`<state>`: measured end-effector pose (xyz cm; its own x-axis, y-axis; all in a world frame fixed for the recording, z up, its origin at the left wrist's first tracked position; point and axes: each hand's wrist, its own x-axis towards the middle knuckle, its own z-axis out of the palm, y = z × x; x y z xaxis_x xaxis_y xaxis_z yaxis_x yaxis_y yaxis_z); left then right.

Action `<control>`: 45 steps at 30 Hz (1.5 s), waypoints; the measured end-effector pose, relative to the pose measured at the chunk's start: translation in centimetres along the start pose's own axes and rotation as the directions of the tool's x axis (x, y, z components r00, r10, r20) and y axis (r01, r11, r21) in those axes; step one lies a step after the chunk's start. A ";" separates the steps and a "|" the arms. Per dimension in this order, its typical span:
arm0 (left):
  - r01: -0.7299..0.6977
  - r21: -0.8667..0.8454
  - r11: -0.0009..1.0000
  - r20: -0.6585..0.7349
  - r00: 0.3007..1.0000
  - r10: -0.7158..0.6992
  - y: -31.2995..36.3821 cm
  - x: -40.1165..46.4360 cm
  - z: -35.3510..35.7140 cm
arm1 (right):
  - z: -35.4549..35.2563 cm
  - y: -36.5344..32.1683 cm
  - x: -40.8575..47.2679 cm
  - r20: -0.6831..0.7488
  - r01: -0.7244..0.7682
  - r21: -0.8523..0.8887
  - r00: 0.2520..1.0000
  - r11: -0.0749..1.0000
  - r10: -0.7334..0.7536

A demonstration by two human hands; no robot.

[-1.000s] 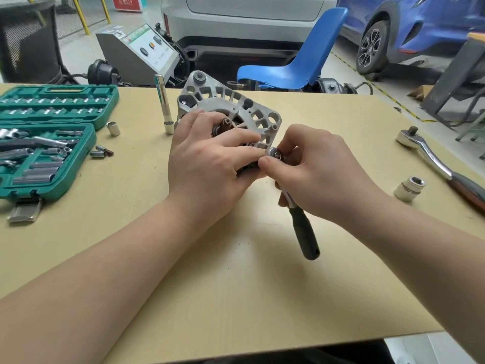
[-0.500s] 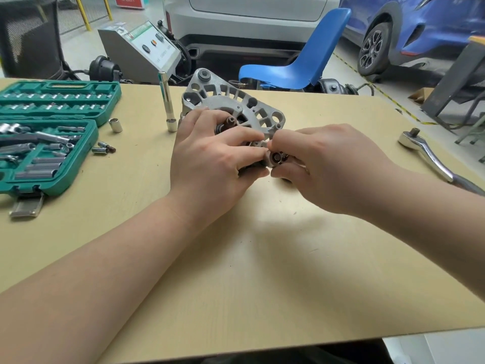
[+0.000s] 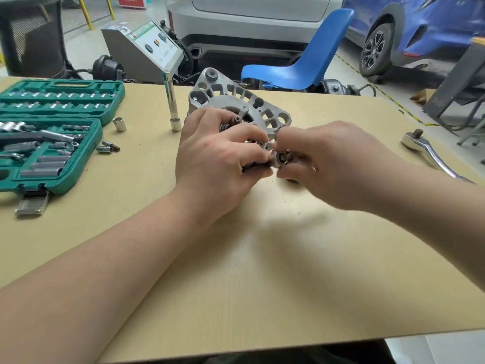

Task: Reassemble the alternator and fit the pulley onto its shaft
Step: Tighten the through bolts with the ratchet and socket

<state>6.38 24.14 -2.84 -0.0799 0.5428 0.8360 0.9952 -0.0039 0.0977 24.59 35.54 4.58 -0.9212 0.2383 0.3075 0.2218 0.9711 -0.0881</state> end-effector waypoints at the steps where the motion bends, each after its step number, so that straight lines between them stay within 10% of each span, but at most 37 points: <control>1: 0.003 0.001 1.000 0.012 1.000 -0.003 -0.1 0.0 0.0 | -0.5 0.3 0.3 0.023 0.116 -0.118 0.993 0.986 -0.114; 7: 0.002 0.009 1.000 -0.006 1.000 -0.002 -0.1 -0.2 0.3 | -0.6 0.4 0.2 0.021 0.223 -0.271 0.974 0.936 -0.226; 14: 0.003 0.010 1.000 -0.083 0.997 -0.002 -0.1 -0.4 0.8 | 1.5 -0.8 -0.9 -0.068 -0.200 0.142 0.975 0.970 0.211; 20: -0.009 0.014 1.000 -0.064 0.998 0.010 0.0 -0.4 0.6 | 1.6 -2.1 -0.2 0.140 -0.470 0.572 0.863 0.672 0.485; 24: -0.002 0.020 1.000 -0.052 0.999 0.003 0.0 -0.3 0.5 | 0.2 -0.9 0.2 0.071 -0.181 0.077 0.982 0.980 0.176; 27: 0.008 0.044 0.999 -0.020 1.000 -0.007 0.1 -0.1 0.4 | -1.4 0.2 0.7 0.119 0.216 -0.264 0.974 0.940 -0.191; 31: 0.013 0.052 0.999 -0.027 1.000 -0.011 0.3 -0.1 0.5 | -1.1 0.4 0.6 0.072 0.259 -0.273 0.966 0.926 -0.249; 36: 0.032 0.027 0.999 -0.049 0.998 -0.031 0.5 -0.1 0.3 | 1.8 -0.2 -1.4 -0.101 -0.121 0.113 0.986 0.986 0.132; 41: 0.015 0.026 1.000 -0.022 1.000 -0.014 0.5 0.1 0.2 | 1.9 -1.0 -1.0 0.114 -0.452 0.618 0.861 0.644 0.495; 45: 0.009 0.027 1.000 -0.040 0.999 -0.008 0.5 0.0 0.3 | 1.5 -1.1 -0.9 0.009 -0.354 0.366 0.926 0.861 0.377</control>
<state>6.90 24.43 -2.96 -0.0902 0.5084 0.8564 0.9956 0.0239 0.0907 24.65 34.24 2.99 -0.7725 0.5868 0.2426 0.4003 0.7467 -0.5312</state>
